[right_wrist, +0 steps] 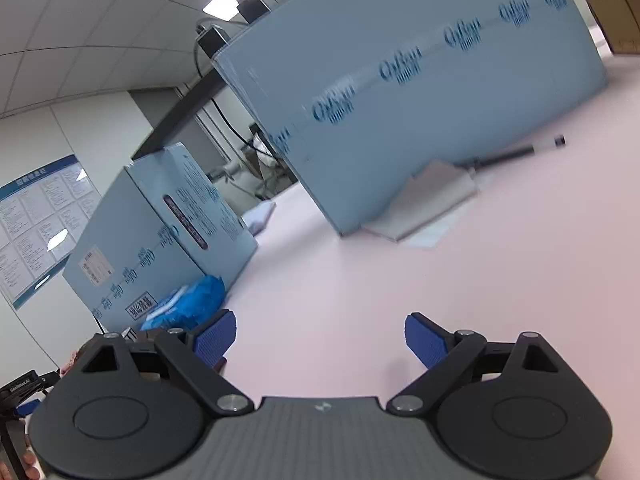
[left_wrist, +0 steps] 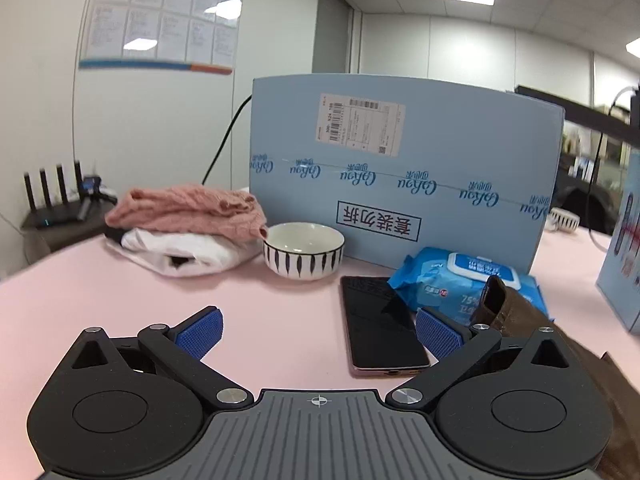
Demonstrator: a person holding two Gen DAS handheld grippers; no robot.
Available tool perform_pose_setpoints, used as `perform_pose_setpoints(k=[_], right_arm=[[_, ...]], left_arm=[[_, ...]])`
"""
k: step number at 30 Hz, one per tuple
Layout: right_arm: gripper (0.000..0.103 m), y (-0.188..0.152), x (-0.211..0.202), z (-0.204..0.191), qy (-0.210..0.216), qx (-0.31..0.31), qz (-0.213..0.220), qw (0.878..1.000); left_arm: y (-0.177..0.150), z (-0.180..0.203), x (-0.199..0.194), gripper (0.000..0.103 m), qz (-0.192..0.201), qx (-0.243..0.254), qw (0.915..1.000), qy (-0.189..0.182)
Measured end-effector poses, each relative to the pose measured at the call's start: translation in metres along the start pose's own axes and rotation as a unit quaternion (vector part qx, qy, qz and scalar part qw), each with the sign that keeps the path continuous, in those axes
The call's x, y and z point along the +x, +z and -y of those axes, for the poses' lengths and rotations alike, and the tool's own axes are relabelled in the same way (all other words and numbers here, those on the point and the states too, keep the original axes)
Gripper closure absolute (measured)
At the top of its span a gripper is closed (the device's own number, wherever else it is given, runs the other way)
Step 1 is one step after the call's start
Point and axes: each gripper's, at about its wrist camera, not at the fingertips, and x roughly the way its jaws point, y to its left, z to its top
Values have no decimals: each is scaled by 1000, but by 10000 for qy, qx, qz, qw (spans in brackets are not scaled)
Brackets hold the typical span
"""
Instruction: Fold clothes
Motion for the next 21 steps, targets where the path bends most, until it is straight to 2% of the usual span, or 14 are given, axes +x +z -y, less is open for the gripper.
perform_pose_setpoints(k=[3, 8, 21], right_arm=[[9, 0, 2, 4, -7, 101, -19, 9999], [9, -1, 7, 5, -51, 125, -74, 9999], [9, -1, 5, 4, -82, 110, -87, 9999]], left_arm=[[-5, -5, 5, 0, 14, 11, 9999, 170], [-20, -6, 9, 0, 191, 251, 9972, 675], [-40, -18, 45, 0, -454, 282, 9938, 978]])
